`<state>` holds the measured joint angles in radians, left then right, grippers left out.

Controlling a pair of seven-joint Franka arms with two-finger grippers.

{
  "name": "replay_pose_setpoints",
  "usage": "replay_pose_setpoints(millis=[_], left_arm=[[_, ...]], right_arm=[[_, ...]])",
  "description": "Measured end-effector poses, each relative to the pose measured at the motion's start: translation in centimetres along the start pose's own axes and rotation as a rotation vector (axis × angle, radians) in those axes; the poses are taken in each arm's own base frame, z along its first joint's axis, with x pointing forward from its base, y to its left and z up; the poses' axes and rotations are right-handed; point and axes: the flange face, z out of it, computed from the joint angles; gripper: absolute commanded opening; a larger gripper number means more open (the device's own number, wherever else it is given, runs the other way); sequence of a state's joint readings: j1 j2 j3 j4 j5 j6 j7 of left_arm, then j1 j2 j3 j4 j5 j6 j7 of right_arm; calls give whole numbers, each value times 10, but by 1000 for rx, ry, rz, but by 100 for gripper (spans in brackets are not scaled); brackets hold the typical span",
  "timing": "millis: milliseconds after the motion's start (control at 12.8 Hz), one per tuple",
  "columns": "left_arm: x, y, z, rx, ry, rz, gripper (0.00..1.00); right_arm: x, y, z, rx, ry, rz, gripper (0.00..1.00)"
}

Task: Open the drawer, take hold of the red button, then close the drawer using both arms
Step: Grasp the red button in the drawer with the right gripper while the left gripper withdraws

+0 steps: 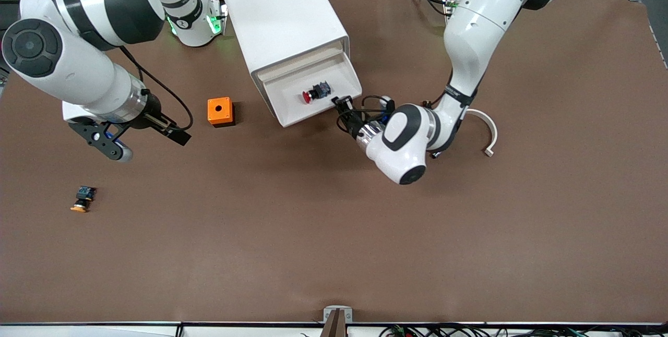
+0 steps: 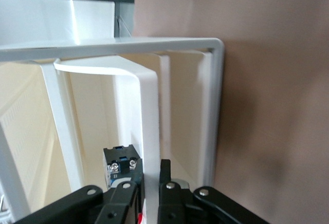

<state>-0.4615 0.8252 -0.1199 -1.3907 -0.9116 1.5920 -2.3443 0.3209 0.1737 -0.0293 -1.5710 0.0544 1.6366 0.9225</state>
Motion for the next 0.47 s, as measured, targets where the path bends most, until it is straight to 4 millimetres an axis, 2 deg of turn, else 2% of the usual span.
replay_pose_setpoints(millis=[78,157,235,314,392,471], left_arm=[[1,5,-11,-6,-20,4,0],[0,9,-16,-13,-32,7,14],[-1,10,-17,-16,-38,8,45],[-2,11,-18,-22,-44,9,83],[-3,12,-22,-32,-56,10,100],[-4,12,-26,-41,-68,12,100]], right_arm=[[-14,-11,0,7,3,9,100],[-31,-25,0,16,13,24,100],[-52,-40,0,29,24,40,100],[-75,-55,2,42,33,57,100],[-95,-69,4,54,40,74,100],[-111,-80,8,61,44,88,100]])
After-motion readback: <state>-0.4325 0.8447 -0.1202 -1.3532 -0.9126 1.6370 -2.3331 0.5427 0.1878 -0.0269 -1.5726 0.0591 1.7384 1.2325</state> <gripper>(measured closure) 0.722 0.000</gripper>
